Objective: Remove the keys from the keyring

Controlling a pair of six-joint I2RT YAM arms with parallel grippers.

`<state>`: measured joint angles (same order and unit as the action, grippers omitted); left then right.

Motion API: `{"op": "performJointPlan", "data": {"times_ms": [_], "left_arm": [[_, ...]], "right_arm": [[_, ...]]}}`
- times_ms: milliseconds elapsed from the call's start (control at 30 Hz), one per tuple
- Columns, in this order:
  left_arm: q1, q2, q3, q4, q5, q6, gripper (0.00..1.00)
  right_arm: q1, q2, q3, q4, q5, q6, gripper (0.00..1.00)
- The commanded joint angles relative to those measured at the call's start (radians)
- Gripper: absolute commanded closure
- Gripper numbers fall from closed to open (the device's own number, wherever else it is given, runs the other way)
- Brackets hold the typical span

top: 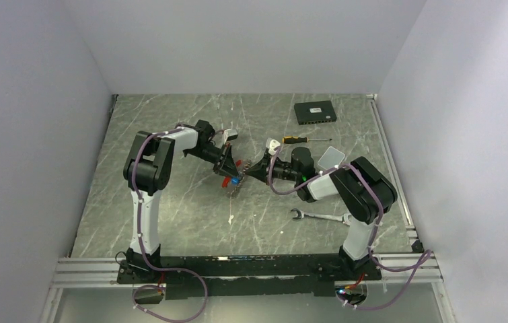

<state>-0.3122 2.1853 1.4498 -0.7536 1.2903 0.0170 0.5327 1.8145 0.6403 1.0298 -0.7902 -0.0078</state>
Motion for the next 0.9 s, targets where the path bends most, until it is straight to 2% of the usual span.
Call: {"op": "performJointPlan", "data": {"times_ms": [0,267,400,533,700,733,767,867], "left_arm": [[-0.016,0.009,0.011,0.01,-0.02,0.027,1.0],[-0.016,-0.008,0.018,-0.019,0.003,0.046,0.99],[0.0,-0.042,0.024,-0.039,0.003,0.061,0.88],[0.024,-0.082,0.037,-0.068,0.013,0.085,0.83],[0.038,-0.112,0.104,-0.22,0.041,0.232,0.61],[0.044,-0.12,0.121,-0.127,0.042,0.26,0.57],[0.052,-0.132,0.133,-0.261,0.044,0.282,0.56],[0.102,-0.174,0.157,-0.285,0.047,0.29,0.53]], "right_arm": [[0.009,-0.021,-0.007,0.249,-0.025,0.061,1.0],[0.008,-0.051,-0.02,0.323,-0.028,0.101,1.0],[0.007,-0.064,-0.017,0.329,-0.05,0.124,1.0],[0.005,-0.077,0.002,0.317,-0.071,0.161,1.0],[-0.008,-0.097,0.04,0.267,-0.106,0.205,1.0],[-0.013,-0.1,0.049,0.259,-0.114,0.214,1.0],[-0.016,-0.106,0.056,0.247,-0.12,0.218,1.0],[-0.028,-0.122,0.089,0.192,-0.141,0.227,1.0]]}}
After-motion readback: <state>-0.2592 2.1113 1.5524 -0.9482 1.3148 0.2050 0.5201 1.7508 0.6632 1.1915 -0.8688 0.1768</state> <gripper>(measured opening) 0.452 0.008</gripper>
